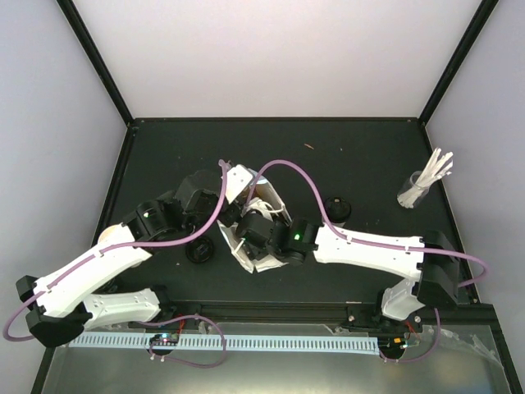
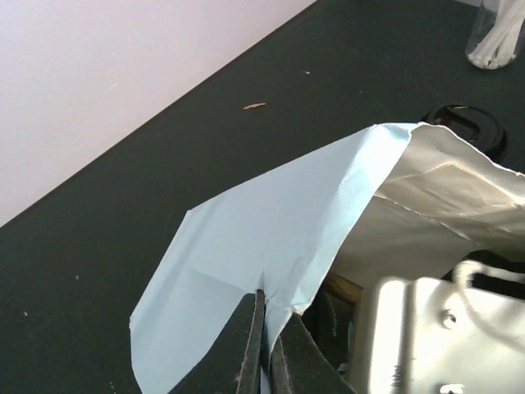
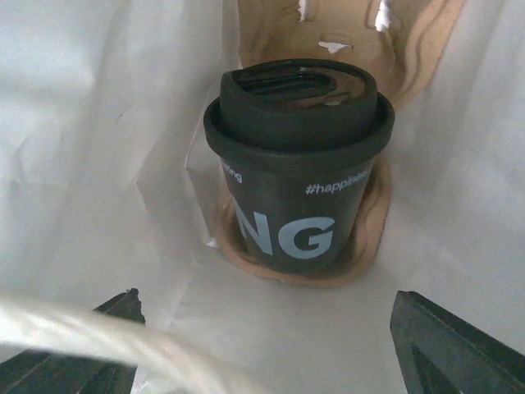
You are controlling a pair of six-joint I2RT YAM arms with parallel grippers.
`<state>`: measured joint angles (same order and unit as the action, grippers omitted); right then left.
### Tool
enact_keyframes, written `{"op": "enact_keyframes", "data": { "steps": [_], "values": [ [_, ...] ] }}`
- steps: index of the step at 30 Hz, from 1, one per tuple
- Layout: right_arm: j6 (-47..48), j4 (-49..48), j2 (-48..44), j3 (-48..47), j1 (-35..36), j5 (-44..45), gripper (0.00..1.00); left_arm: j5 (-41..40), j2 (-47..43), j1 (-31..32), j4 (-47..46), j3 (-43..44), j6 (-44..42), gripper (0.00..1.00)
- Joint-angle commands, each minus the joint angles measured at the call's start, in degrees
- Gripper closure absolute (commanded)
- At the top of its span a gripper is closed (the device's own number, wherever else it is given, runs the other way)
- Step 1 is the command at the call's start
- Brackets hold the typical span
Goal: Pack the takeout coffee
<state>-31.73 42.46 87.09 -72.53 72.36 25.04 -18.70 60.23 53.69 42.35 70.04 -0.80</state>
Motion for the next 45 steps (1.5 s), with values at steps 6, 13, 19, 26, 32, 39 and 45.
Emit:
{"op": "enact_keyframes", "data": {
  "steps": [6,13,19,26,32,39,45],
  "values": [
    [0.63,-6.09,5.75,-1.39,-3.64,-2.52,0.08,4.60,-1.98,0.19,-1.47,0.24,1.32,0.98],
    [-1.05,-6.14,9.38,-3.30,-6.31,-0.61,0.00,6.75,-2.01,0.19,-1.97,-0.51,1.24,0.98],
    [-0.24,-10.13,12.05,-2.24,-7.40,-1.75,0.00,6.83,-1.91,0.14,-1.81,-0.96,1.22,0.98],
    [1.86,-15.12,15.43,-1.20,-7.67,-2.48,0.00,6.28,-2.27,0.10,-1.96,-1.64,1.67,0.97],
    [3.86,-18.16,17.54,-0.31,-8.53,-1.01,0.03,5.87,-2.13,0.10,-1.60,-1.57,1.85,0.97],
    [5.81,-21.32,17.82,1.38,-8.92,1.22,0.19,4.50,-2.12,0.01,-0.78,-1.19,2.26,0.97],
    [6.84,-22.89,14.15,3.65,-8.90,2.25,0.28,2.89,-1.81,-0.16,0.60,-0.53,2.67,0.97]
  ]
}}
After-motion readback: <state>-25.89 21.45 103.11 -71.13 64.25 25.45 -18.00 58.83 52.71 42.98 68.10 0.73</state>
